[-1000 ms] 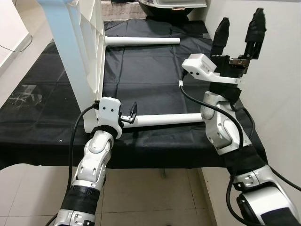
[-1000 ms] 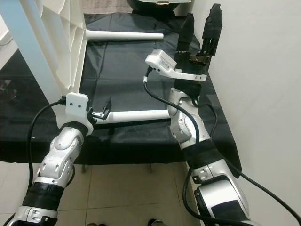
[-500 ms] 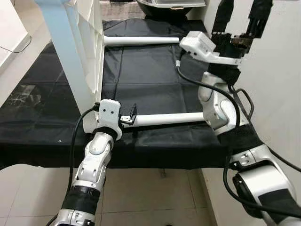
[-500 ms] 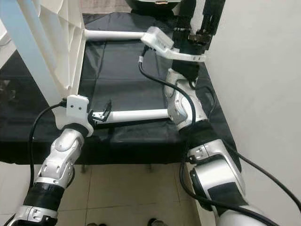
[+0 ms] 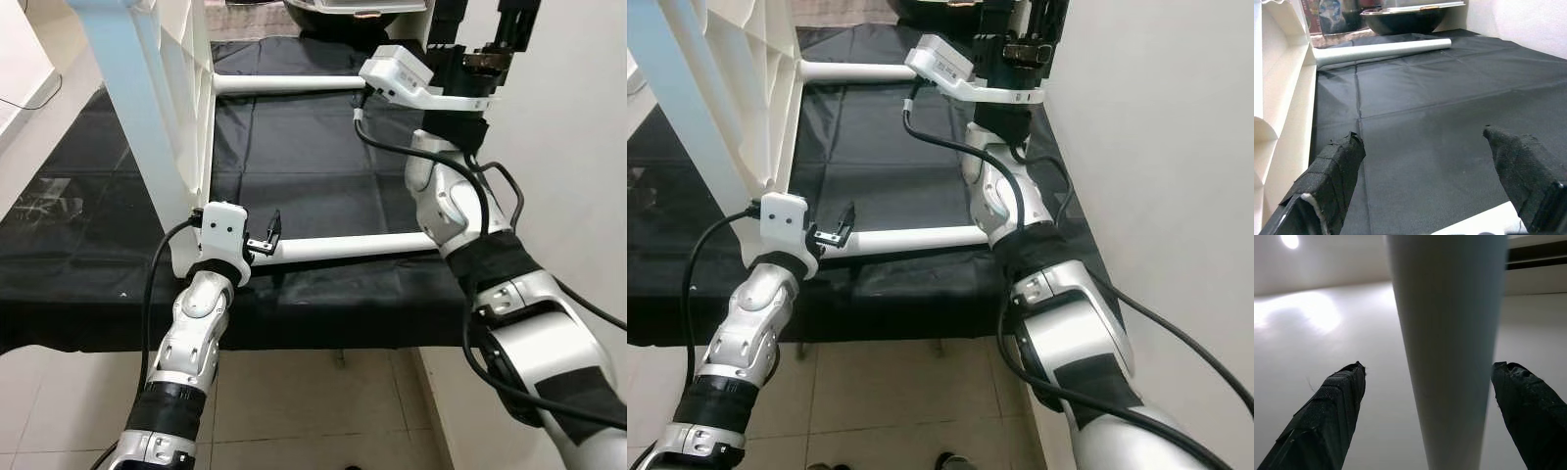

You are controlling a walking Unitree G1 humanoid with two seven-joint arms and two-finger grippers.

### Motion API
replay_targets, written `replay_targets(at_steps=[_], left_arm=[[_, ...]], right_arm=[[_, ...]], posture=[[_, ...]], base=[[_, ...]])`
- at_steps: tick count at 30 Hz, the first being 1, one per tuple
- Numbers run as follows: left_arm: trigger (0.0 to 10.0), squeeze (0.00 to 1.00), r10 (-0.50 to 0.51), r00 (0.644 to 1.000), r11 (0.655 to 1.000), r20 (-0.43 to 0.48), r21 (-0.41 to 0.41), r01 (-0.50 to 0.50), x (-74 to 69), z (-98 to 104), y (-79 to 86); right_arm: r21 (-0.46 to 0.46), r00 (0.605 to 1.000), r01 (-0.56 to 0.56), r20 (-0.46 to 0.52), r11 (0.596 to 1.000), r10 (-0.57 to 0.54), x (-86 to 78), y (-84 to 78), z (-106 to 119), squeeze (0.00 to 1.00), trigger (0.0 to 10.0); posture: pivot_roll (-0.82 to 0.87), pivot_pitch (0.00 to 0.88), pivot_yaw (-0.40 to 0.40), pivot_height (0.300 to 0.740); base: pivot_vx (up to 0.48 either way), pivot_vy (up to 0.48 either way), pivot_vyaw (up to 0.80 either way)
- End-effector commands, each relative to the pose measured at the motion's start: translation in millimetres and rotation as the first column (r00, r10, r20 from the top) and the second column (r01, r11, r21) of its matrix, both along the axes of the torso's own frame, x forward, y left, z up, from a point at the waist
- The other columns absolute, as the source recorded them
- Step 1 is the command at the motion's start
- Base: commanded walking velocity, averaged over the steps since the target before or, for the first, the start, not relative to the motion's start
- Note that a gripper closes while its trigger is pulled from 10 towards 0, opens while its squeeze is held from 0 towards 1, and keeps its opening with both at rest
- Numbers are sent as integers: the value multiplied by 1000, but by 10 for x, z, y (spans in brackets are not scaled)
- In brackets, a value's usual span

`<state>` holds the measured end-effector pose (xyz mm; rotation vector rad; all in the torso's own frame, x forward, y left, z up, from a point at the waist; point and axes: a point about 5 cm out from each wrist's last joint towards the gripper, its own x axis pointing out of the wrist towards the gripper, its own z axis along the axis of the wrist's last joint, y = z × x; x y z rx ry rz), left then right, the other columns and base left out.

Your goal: Building children table

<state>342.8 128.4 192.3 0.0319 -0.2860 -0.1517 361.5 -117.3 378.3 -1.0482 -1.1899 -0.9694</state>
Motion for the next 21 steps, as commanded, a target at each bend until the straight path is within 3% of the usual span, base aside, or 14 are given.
replay_targets(at_steps=[1,12,13,18,21], left_arm=[[10000,0,17,1000,1000,-6,0,-17,14,-30,47],[10000,0,87,996,996,36,5,-87,75,92,238],[10000,0,99,994,995,40,7,-99,74,101,261],[10000,0,137,989,990,50,18,-138,68,109,325],[10000,0,171,983,982,63,68,-176,68,110,391]], right_arm=[[8,999,-26,30,1000,26,-11,51,75,0,10000],[8,997,-42,60,999,42,3,63,170,0,10000],[7,997,-48,56,999,47,6,69,163,0,0],[7,997,-63,36,998,63,31,85,140,0,0],[10,997,-74,22,997,74,50,94,117,0,0]], posture=[[85,226,-42,740],[77,230,-48,740],[78,229,-47,740],[78,230,-48,740],[78,229,-47,740]], base=[[0,0,0],[0,0,0],[0,0,0],[0,0,0],[0,0,0]])
